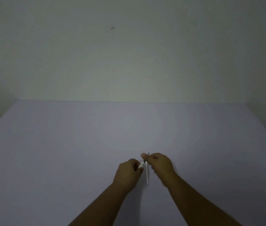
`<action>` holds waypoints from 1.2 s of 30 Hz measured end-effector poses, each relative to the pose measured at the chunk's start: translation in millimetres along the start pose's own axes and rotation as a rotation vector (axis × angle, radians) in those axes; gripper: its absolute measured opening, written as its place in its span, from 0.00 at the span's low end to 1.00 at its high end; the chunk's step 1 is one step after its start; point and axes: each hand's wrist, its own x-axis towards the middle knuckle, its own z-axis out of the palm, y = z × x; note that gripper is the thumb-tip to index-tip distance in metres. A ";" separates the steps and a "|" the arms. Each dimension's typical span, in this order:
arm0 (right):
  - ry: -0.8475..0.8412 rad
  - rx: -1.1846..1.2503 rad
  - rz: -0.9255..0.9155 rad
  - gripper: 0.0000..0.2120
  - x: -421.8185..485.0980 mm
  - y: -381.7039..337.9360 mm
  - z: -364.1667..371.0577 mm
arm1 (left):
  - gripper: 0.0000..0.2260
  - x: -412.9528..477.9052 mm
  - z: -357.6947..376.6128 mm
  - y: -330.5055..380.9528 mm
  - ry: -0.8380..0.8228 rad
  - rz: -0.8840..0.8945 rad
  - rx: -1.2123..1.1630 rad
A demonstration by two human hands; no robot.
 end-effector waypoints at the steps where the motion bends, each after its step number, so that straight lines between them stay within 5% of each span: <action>1: -0.024 0.049 0.011 0.18 -1.9 -2.9 2.2 | 0.08 -0.3 0.2 1.7 -0.006 0.013 0.008; 11: -0.197 0.511 0.012 0.04 -16.2 -17.9 -16.4 | 0.08 -8.7 -16.7 15.1 -0.125 -0.020 -0.274; 25: -0.170 0.414 0.050 0.08 -21.1 -27.7 -25.2 | 0.09 -10.7 -23.1 25.9 -0.034 0.113 -0.029; 30: -0.213 0.616 0.029 0.03 -20.9 -29.9 -25.4 | 0.09 -12.8 -24.5 25.4 0.001 0.123 -0.006; 34: -0.151 0.398 0.085 0.08 -21.8 -30.9 -22.3 | 0.10 -15.2 -25.6 26.1 0.002 0.142 0.019; 36: -0.154 0.470 0.073 0.03 -20.6 -30.3 -20.9 | 0.09 -15.9 -26.0 25.9 0.001 0.135 0.031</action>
